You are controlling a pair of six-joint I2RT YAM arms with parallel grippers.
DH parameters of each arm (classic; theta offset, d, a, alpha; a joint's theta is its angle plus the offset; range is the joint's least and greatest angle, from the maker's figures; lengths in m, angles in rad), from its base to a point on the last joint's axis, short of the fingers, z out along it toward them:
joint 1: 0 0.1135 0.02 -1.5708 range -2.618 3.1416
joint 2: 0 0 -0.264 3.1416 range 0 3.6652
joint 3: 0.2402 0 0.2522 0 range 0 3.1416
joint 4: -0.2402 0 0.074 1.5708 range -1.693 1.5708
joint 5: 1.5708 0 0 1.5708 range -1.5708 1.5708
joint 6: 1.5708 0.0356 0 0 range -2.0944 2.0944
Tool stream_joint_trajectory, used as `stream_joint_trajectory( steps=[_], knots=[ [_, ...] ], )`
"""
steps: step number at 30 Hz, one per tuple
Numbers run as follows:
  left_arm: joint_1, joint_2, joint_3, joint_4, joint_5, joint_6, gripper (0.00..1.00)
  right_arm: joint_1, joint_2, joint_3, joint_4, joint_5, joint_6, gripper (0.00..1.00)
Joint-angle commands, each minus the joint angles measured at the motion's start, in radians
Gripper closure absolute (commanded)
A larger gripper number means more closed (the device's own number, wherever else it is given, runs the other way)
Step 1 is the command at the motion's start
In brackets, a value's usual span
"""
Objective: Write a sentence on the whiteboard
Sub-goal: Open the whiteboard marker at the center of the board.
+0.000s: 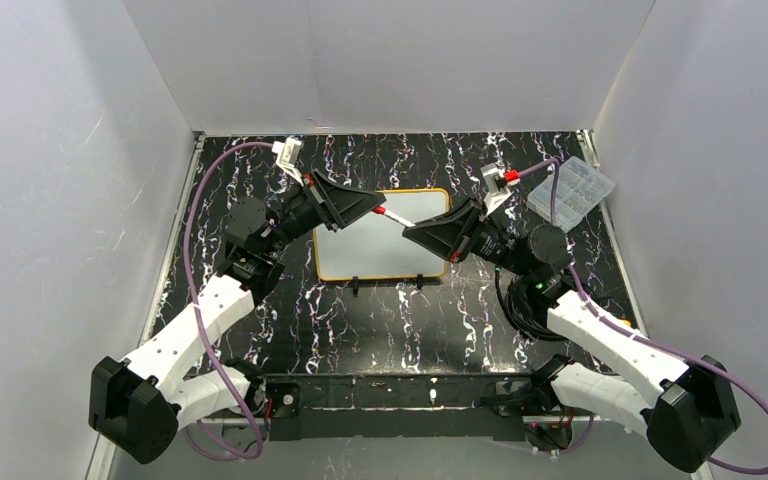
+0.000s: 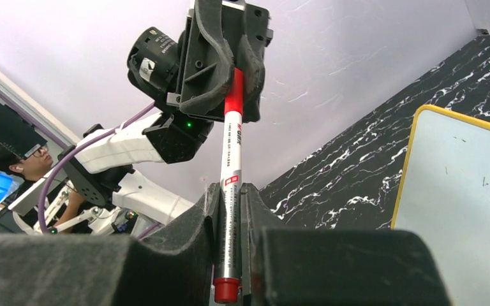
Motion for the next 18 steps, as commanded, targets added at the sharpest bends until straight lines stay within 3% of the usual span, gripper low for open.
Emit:
stream_joint_trajectory(
  steps=[1, 2, 4, 8, 12, 18],
  knots=[
    [0.001, 0.010, -0.001, 0.039, 0.022, -0.006, 0.94, 0.005, 0.008, 0.007, 0.019, -0.003, 0.001, 0.99],
    [0.002, 0.010, -0.002, 0.040, 0.035, -0.002, 1.00, 0.005, 0.008, 0.013, -0.001, 0.000, -0.001, 0.90],
    [0.004, -0.001, -0.010, 0.038, 0.053, 0.022, 1.00, 0.004, 0.005, 0.028, -0.053, 0.007, -0.008, 0.59],
    [0.004, -0.002, -0.009, 0.007, 0.102, 0.042, 1.00, 0.004, -0.013, 0.045, -0.131, -0.006, -0.029, 0.30],
    [0.004, 0.031, 0.021, -0.009, 0.210, 0.047, 1.00, 0.004, 0.000, 0.092, -0.210, -0.095, -0.066, 0.28],
    [0.009, 0.028, 0.047, -0.122, 0.272, 0.108, 1.00, 0.003, 0.035, 0.185, -0.350, -0.248, -0.123, 0.45]
  ],
)
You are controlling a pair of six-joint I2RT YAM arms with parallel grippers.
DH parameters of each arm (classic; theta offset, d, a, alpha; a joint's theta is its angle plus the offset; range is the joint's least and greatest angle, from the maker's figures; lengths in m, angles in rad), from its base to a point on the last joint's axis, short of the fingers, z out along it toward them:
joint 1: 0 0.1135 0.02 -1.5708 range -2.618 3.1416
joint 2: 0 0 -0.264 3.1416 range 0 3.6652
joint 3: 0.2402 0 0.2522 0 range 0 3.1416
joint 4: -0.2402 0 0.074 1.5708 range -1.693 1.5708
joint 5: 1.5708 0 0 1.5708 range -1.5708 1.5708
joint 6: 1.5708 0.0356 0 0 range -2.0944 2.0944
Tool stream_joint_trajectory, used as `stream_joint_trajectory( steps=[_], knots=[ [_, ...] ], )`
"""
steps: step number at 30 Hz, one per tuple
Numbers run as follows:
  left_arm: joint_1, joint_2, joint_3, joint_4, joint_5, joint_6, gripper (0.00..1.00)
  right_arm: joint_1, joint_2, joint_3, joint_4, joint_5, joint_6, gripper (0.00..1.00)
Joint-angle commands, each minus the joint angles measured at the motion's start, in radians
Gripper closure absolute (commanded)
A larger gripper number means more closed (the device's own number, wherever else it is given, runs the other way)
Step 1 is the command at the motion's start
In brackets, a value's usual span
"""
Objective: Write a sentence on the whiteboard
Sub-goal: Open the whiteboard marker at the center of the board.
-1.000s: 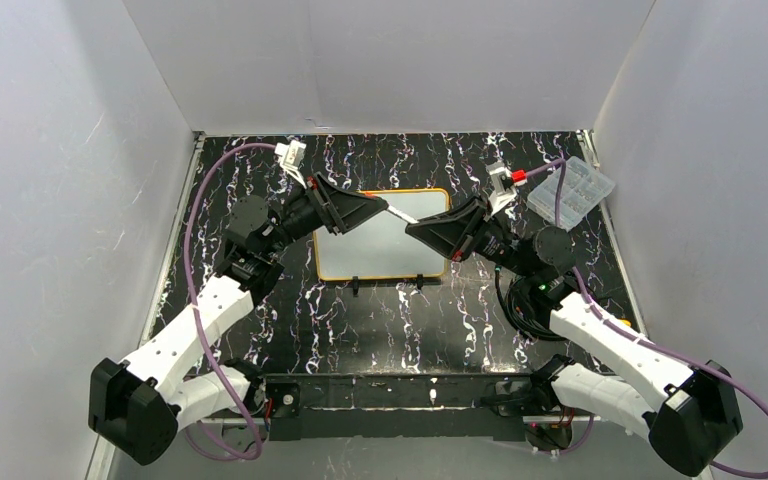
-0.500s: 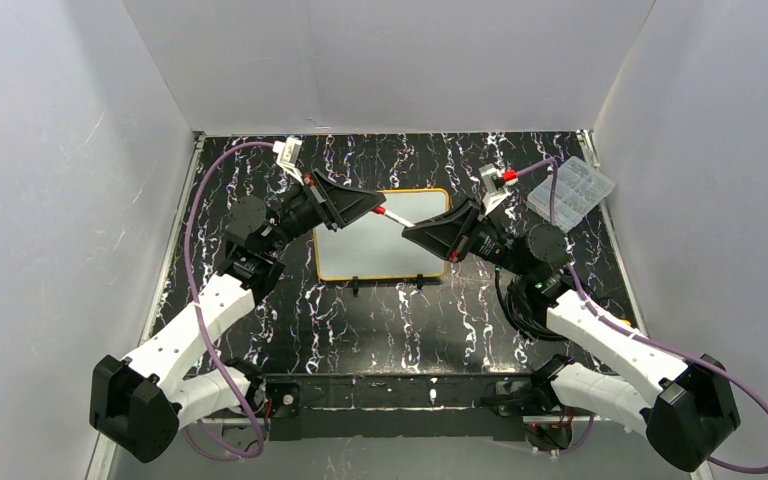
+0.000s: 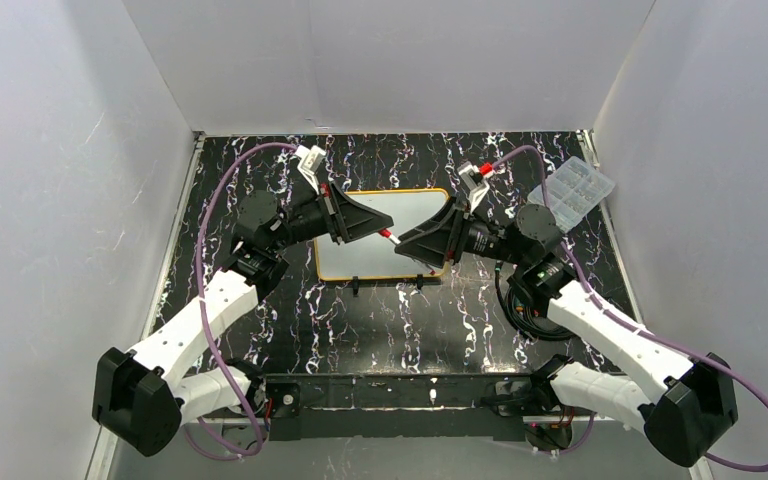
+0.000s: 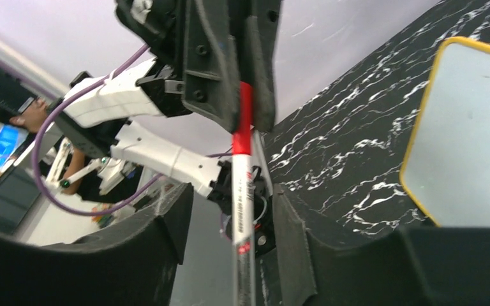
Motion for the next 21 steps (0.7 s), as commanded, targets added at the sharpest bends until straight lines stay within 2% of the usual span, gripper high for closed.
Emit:
stream_joint_trajectory(
  steps=[1, 3, 9, 16, 21],
  knots=[
    [0.007, -0.013, 0.040, -0.052, 0.075, 0.047, 1.00, 0.003, 0.008, 0.082, -0.071, -0.128, -0.050, 0.48],
    [0.008, -0.017, 0.033, -0.052, 0.063, 0.046, 1.00, 0.004, 0.014, 0.080, -0.070, -0.147, -0.038, 0.56],
    [0.008, -0.030, 0.031, -0.052, 0.025, 0.053, 1.00, 0.003, 0.017, 0.053, -0.098, -0.177, -0.026, 0.61],
    [0.008, -0.041, 0.021, -0.052, 0.000, 0.062, 1.00, 0.004, 0.012, 0.030, -0.060, -0.178, 0.008, 0.76],
    [0.010, -0.048, 0.018, -0.051, -0.023, 0.062, 1.00, 0.004, 0.015, 0.017, -0.052, -0.170, 0.015, 0.79]
  ],
)
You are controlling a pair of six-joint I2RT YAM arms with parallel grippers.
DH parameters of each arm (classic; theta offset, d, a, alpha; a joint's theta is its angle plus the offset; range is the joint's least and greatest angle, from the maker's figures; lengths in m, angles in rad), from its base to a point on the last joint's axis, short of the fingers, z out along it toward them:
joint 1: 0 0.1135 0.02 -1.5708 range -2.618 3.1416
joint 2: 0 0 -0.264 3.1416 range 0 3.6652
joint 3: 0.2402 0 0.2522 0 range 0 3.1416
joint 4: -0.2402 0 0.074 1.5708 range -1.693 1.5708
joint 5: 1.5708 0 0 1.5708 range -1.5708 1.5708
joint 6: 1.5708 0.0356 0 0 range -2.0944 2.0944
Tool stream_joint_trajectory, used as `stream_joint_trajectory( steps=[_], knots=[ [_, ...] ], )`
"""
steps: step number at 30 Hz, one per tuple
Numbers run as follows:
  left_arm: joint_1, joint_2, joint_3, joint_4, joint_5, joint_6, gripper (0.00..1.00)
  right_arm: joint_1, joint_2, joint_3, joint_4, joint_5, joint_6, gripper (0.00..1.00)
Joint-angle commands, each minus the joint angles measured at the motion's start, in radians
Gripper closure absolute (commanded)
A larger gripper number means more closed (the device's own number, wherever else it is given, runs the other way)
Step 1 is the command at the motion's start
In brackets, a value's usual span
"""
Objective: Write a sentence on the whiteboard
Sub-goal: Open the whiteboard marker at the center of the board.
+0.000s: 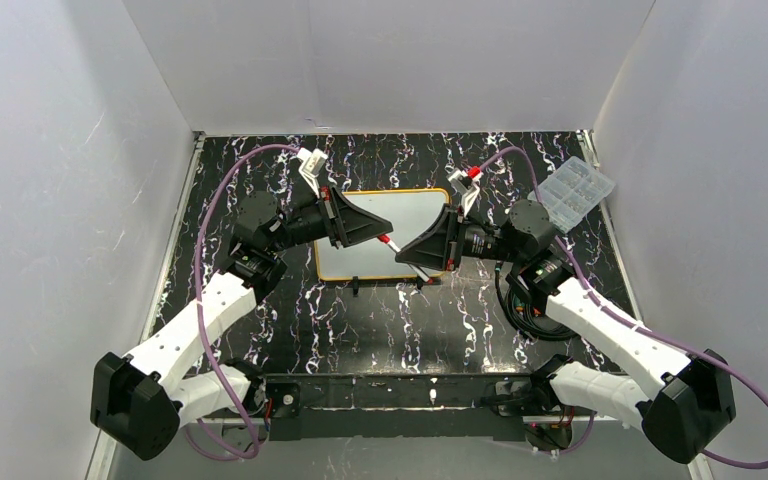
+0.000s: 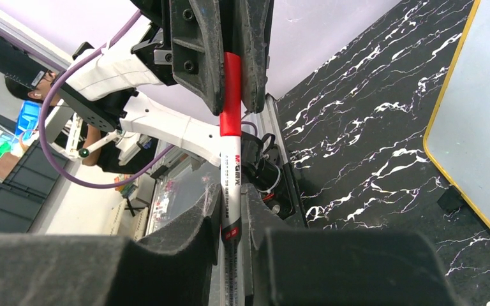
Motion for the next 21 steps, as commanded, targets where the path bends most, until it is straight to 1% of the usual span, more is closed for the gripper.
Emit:
stream_joint_trajectory(
  steps=[1, 5, 6, 8, 9, 11, 14, 18, 21],
  knots=[
    [0.011, -0.033, 0.013, 0.014, -0.062, 0.028, 1.00, 0.005, -0.009, -0.019, 0.056, -0.042, 0.023, 0.78],
    [0.009, -0.035, 0.012, 0.015, -0.069, 0.029, 1.00, 0.005, -0.007, -0.022, 0.072, -0.046, 0.032, 0.77],
    [0.010, -0.037, 0.009, 0.015, -0.074, 0.030, 1.00, 0.006, -0.007, -0.023, 0.076, -0.048, 0.033, 0.81],
    [0.012, -0.044, 0.002, 0.015, -0.090, 0.034, 1.00, 0.005, -0.009, -0.023, 0.079, -0.054, 0.035, 0.96],
    [0.014, -0.049, -0.002, 0.015, -0.098, 0.035, 1.00, 0.006, -0.011, -0.024, 0.075, -0.052, 0.032, 0.99],
    [0.026, -0.055, -0.012, 0.015, -0.111, 0.033, 1.00, 0.006, -0.018, -0.021, 0.039, -0.035, 0.014, 0.99],
    [0.060, -0.065, -0.022, 0.015, -0.126, 0.018, 1.00, 0.006, -0.018, -0.014, -0.072, -0.027, -0.051, 0.99],
    [0.120, -0.073, 0.003, 0.014, -0.109, 0.006, 1.00, 0.006, -0.019, -0.018, -0.202, -0.079, -0.135, 0.99],
    [0.192, -0.092, 0.024, 0.014, -0.089, 0.000, 1.00, 0.006, -0.030, 0.001, -0.347, -0.119, -0.212, 0.99]
  ],
)
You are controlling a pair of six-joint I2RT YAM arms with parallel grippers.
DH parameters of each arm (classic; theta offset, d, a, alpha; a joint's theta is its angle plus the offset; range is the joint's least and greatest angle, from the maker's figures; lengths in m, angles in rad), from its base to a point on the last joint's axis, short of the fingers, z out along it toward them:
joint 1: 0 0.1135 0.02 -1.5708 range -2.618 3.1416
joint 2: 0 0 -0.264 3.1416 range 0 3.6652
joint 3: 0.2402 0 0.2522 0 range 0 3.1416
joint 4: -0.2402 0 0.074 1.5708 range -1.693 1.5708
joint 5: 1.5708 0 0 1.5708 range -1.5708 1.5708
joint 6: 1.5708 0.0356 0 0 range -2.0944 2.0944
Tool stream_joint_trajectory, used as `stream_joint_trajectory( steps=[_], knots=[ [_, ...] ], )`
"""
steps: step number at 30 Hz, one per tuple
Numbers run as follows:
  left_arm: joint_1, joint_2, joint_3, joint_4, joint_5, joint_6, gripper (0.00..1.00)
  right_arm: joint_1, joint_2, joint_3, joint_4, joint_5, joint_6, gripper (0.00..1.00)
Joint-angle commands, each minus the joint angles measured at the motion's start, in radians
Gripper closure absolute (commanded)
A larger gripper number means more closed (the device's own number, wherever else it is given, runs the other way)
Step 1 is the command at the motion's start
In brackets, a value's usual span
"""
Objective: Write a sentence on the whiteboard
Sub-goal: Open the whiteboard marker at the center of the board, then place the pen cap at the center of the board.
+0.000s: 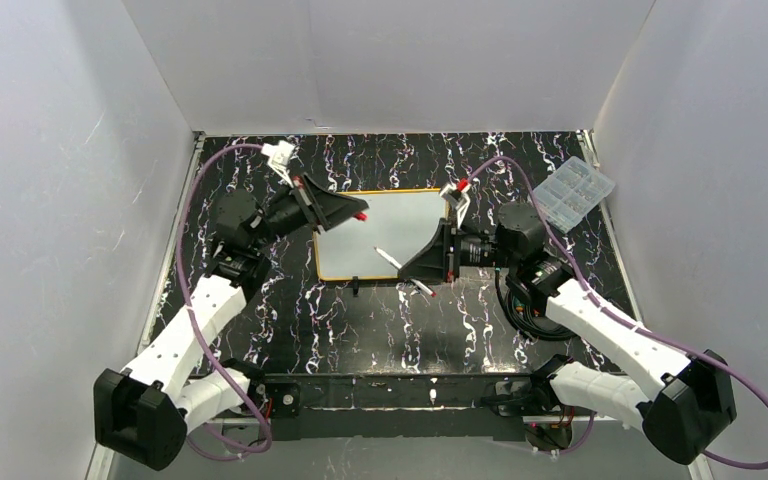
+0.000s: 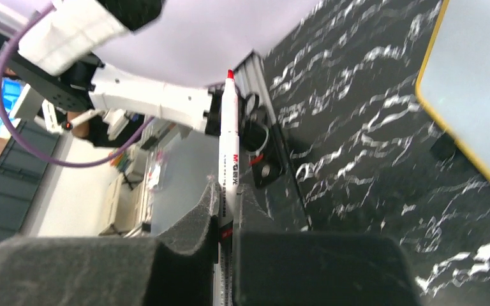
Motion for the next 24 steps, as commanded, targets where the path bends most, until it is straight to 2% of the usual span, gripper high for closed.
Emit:
stream_joint_trajectory(
  steps=[1, 5, 7, 9, 13, 15, 20, 24],
  knots=[
    [0.118, -0.063, 0.051, 0.036, -0.021, 0.001, 1.00, 0.010, -0.035, 0.019, -0.262, -0.110, -0.148, 0.99],
    [0.239, -0.122, 0.034, -0.031, -0.010, 0.027, 1.00, 0.009, -0.087, 0.034, -0.391, -0.028, -0.215, 0.99],
    [0.275, -0.152, 0.013, -0.128, -0.024, 0.092, 1.00, 0.008, -0.100, 0.034, -0.381, 0.027, -0.216, 0.99],
    [0.288, -0.184, 0.006, -0.335, -0.097, 0.211, 1.00, 0.008, -0.108, 0.032, -0.366, 0.106, -0.216, 0.99],
    [0.288, -0.178, 0.062, -0.882, -0.427, 0.459, 1.00, 0.009, -0.129, 0.026, -0.359, 0.280, -0.225, 0.99],
    [0.288, -0.144, 0.077, -1.029, -0.509, 0.519, 1.00, 0.008, -0.138, 0.032, -0.372, 0.359, -0.237, 0.99],
    [0.288, -0.035, 0.040, -1.151, -0.549, 0.556, 1.00, 0.009, -0.159, 0.061, -0.425, 0.524, -0.284, 0.99],
    [0.288, 0.092, 0.001, -1.157, -0.596, 0.584, 1.00, 0.009, -0.177, 0.070, -0.441, 0.557, -0.294, 0.99]
  ],
)
